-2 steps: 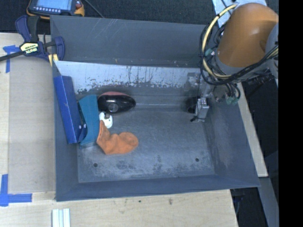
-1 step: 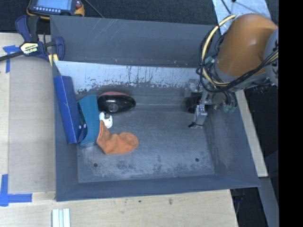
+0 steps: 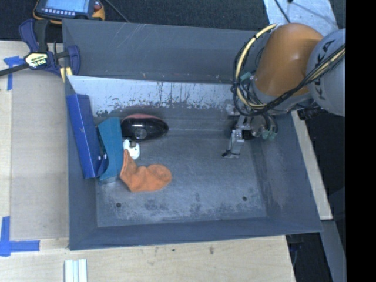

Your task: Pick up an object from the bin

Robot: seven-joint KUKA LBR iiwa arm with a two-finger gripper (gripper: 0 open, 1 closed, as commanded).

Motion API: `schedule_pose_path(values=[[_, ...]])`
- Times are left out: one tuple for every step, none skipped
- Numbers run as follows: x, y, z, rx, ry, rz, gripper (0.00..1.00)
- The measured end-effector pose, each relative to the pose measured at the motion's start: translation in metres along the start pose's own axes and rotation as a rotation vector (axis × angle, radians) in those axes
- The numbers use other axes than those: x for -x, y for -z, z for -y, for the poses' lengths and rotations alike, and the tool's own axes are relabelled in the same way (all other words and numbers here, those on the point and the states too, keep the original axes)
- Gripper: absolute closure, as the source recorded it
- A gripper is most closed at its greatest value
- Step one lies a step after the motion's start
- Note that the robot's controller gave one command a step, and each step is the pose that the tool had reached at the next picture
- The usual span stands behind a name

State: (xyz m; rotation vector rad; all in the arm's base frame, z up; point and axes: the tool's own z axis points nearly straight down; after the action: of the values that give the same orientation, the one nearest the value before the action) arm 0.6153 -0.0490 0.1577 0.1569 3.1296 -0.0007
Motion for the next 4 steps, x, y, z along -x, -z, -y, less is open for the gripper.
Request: schedule_pose_path(values=[[-0.021, -0.033, 0.019, 0.0, -0.021, -0.004, 0.0], [-0.006, -0.073, 0.007, -0.001, -0.16, -0.001, 0.0], [-0.012, -0.087, -0.003, -0.001, -0.123, -0.005, 0.0], [-0.002, -0.045, -0.033, -0.001, -0.139, -0.008, 0.0]])
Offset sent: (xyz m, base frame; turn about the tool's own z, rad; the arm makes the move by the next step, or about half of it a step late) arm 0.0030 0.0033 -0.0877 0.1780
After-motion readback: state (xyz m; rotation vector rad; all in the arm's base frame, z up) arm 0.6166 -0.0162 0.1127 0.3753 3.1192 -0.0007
